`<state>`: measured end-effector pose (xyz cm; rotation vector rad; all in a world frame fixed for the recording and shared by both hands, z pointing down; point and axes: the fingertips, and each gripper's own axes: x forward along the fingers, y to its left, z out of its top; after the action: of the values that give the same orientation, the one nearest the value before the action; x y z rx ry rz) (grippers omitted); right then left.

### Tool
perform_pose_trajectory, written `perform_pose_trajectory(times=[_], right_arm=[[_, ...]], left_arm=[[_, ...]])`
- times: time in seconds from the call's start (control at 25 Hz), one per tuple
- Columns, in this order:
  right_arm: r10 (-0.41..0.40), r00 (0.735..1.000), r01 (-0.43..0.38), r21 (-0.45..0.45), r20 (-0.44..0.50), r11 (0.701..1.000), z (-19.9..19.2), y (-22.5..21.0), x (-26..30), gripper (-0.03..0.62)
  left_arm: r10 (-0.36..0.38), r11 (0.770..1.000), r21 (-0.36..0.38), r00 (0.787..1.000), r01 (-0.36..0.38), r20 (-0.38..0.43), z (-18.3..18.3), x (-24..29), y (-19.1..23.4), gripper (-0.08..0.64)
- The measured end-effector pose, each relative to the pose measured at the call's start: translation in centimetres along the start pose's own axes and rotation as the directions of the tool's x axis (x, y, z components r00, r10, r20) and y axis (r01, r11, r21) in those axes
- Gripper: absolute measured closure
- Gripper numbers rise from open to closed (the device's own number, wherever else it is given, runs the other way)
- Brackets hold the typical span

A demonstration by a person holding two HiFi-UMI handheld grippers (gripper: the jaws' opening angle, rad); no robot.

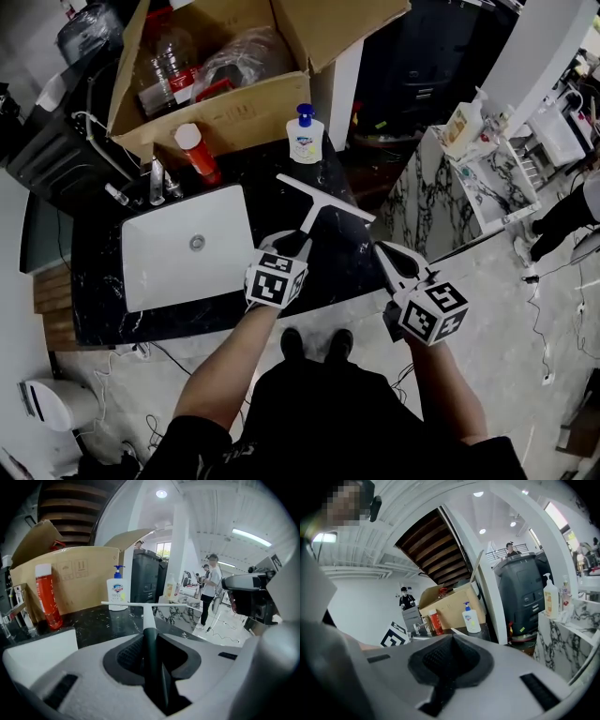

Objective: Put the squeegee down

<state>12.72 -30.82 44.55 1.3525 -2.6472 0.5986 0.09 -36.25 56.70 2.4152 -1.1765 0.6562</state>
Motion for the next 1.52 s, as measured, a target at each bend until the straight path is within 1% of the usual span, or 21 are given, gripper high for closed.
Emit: perform_pose_trajectory(times=[0.16, 0.32, 0.52, 0.64, 0.8, 1.0, 1.08, 1.16, 1.24, 1.4, 1.52], right_arm=[[-0.004, 1.000, 0.004, -0.007, 0.009, 1.000, 0.5, -0.1, 0.3, 0.586], [0.002, 1.000, -0.002, -0.001, -0.002, 1.000, 0.1, 0.3, 0.4, 0.586], [0.010, 1.000, -0.010, 0.011, -0.015, 1.000, -0.5, 0.4, 0.6, 0.586], [0.014, 1.000, -0.013, 0.018, -0.020, 1.000, -0.8, 0.5, 0.7, 0.586], [0.019, 0.999, -0.018, 0.028, -0.027, 0.999, -0.9, 0.5, 0.7, 0.586], [0.023, 0.999, -0.021, 0.038, -0.036, 0.999, -1.2, 0.5, 0.8, 0.586], [0.027, 0.999, -0.025, 0.038, -0.039, 0.999, -1.4, 0.6, 0.8, 0.586], [0.033, 0.999, -0.031, 0.036, -0.042, 0.999, -1.4, 0.6, 0.8, 0.586], [0.039, 0.998, -0.037, 0.035, -0.044, 0.999, -1.5, 0.7, 0.8, 0.586], [0.057, 0.997, -0.055, 0.031, -0.046, 0.998, -1.4, 0.9, 0.9, 0.586], [0.069, 0.997, -0.068, 0.026, -0.045, 0.997, -1.2, 0.7, 0.7, 0.586]], left_arm=[[-0.007, 0.999, 0.047, 0.999, 0.008, -0.037, -0.4, 0.9, 0.3, 0.456], [-0.018, 0.995, 0.095, 0.997, 0.026, -0.080, -1.0, 1.6, 0.7, 0.456], [-0.036, 0.983, 0.170, 0.985, 0.064, -0.166, -2.3, 2.7, 1.3, 0.456], [-0.040, 0.981, 0.180, 0.977, 0.079, -0.208, -3.6, 3.4, 2.1, 0.456], [-0.063, 0.979, 0.174, 0.970, 0.106, -0.236, -3.8, 3.3, 2.4, 0.454], [-0.035, 0.968, 0.233, 0.966, 0.097, -0.256, -4.4, 3.8, 3.1, 0.453], [-0.038, 0.962, 0.254, 0.967, 0.104, -0.253, -4.4, 3.7, 3.1, 0.448], [-0.040, 0.957, 0.272, 0.970, 0.106, -0.239, -3.9, 3.4, 3.1, 0.425], [-0.029, 0.954, 0.284, 0.977, 0.090, -0.211, -3.1, 3.0, 3.3, 0.419], [-0.009, 0.962, 0.269, 0.991, 0.045, -0.134, -1.0, 1.8, 3.7, 0.422], [0.005, 0.965, 0.261, 0.997, 0.017, -0.081, 0.8, 0.6, 3.4, 0.425]])
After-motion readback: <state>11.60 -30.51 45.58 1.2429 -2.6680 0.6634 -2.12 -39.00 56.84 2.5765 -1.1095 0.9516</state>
